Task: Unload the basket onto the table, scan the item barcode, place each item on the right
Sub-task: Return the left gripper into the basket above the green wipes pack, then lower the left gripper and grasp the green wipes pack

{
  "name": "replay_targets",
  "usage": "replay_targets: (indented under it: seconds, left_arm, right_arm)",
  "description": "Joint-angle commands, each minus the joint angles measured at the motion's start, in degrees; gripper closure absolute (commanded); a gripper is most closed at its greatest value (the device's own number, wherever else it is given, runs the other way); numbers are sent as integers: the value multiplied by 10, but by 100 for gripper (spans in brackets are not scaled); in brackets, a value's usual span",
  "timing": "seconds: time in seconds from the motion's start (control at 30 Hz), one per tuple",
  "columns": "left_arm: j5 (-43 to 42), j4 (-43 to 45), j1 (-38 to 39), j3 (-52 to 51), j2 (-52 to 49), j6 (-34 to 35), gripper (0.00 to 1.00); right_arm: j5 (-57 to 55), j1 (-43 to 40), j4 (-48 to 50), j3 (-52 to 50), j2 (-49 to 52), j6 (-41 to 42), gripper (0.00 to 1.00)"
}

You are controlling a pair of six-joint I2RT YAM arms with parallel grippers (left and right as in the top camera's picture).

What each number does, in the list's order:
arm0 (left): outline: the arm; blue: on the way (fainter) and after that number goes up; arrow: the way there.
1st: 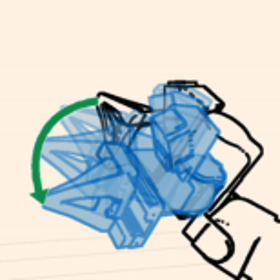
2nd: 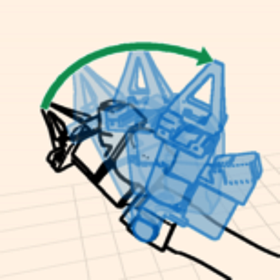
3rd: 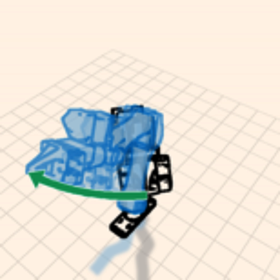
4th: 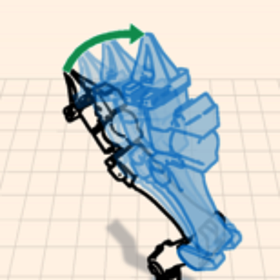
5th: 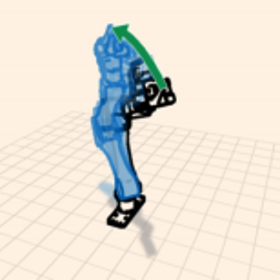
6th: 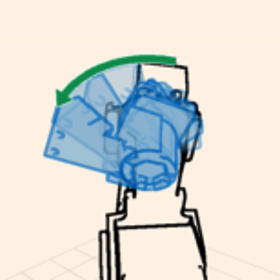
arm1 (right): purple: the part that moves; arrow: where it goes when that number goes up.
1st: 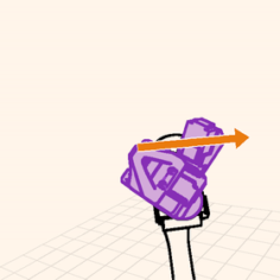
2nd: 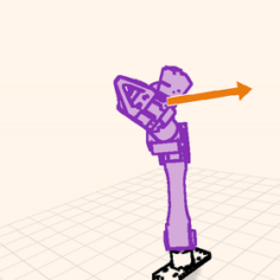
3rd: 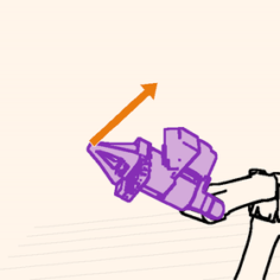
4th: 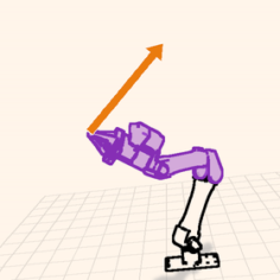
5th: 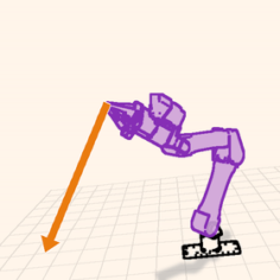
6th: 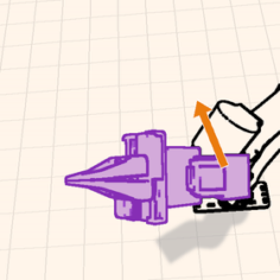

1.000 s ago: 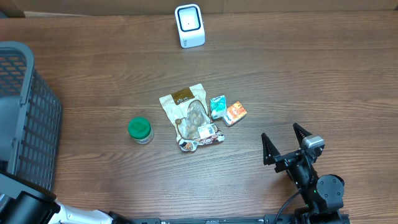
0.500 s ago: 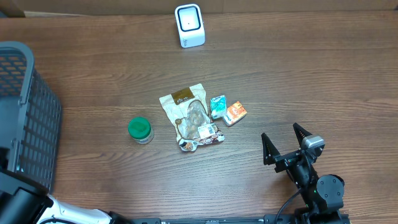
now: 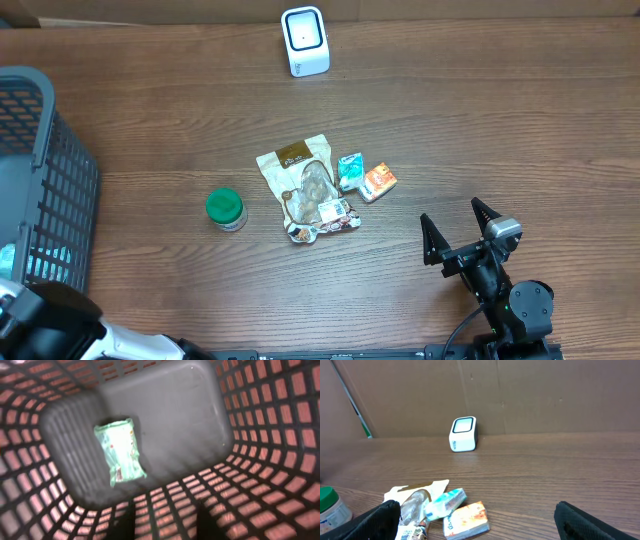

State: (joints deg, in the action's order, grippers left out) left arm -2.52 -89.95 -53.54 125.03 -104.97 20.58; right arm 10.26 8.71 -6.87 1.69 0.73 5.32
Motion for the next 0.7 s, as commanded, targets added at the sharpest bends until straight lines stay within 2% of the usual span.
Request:
replay_targets:
  seconds: [0.0,0.07,0.13,0.43,0.67]
  left_arm:
    - [39,-14,0,-12,1,-22,47]
    - [45,-10,-3,-41,0,-22,36]
    - [44,3,-6,-84,0,-21,32]
    - [44,115,-12,-285,0,-22,31]
    - [73,212,-12,-394,0,-24,32]
  right_arm:
    - [1,3,3,1,-6,-2,0]
    - [1,3,3,1,-6,-2,0]
    - [1,3,3,1,-6,-2,0]
    - [1,3,3,1,-6,-2,0]
    - [1,3,3,1,-6,-2,0]
